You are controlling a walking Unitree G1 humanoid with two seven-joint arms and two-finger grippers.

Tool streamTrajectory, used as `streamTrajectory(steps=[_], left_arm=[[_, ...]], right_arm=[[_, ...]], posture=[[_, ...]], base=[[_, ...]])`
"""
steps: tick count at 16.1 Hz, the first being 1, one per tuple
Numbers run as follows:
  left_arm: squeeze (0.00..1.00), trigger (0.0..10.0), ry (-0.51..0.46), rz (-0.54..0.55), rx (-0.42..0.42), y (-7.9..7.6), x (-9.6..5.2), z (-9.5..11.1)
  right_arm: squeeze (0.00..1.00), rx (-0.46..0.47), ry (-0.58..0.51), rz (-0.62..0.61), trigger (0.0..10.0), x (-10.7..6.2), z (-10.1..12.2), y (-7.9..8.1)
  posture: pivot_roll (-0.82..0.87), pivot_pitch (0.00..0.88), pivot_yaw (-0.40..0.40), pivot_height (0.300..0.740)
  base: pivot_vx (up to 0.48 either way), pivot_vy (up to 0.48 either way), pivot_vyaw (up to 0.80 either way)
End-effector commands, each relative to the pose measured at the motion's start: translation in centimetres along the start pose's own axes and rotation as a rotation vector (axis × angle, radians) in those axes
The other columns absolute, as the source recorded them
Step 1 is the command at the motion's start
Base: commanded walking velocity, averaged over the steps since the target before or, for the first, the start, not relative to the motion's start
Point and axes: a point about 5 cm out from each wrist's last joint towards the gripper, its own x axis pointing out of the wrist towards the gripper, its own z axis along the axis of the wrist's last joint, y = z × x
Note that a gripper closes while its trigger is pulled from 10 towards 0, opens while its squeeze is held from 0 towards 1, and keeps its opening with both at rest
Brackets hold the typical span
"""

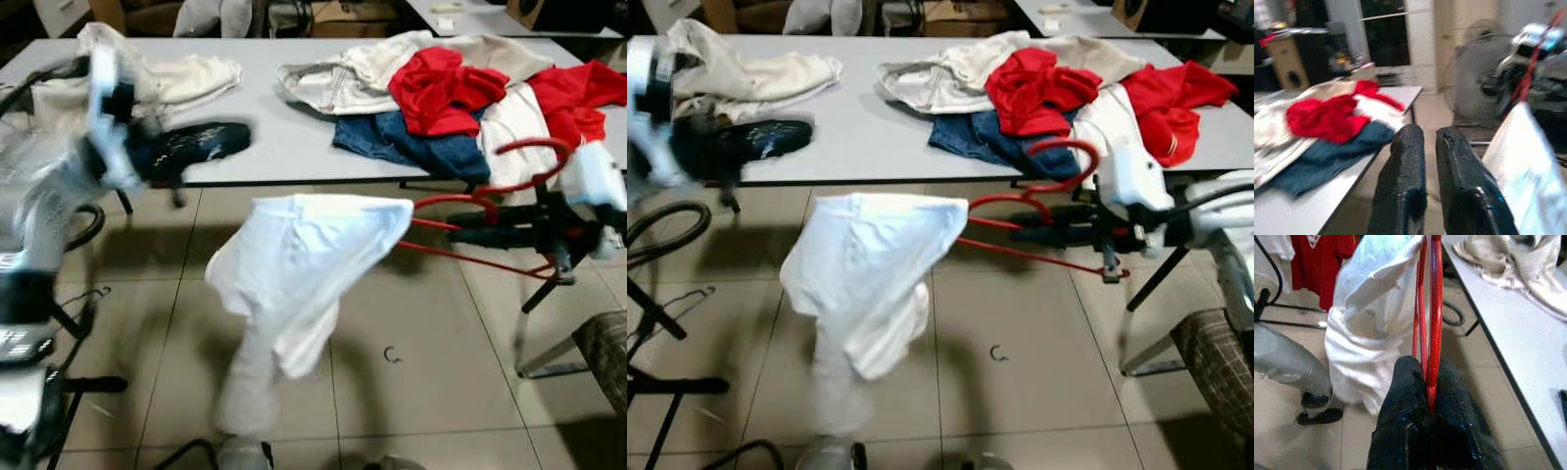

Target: Hang hanger

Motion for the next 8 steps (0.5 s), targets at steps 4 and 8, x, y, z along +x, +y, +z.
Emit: streamTrajectory(steps=[4,8], left_arm=[[1.0,10.0,0.078,-0.219,-0.013,-2.3,3.9,0.7],[0.77,10.0,0.206,-0.274,-0.034,-3.6,6.6,-0.8]], right_arm=[[0.0,-0.016,0.023,-0.022,10.0,0.0,0.3,-0.8],[0.0,-0.011,0.032,-0.001,10.0,0.6,0.4,-1.0]], posture=[[-0.05,0.0,0.029,0.74],[-0.06,0.0,0.041,0.74]], base=[[0.0,0.0,0.0],[0.0,0.0,0.0]])
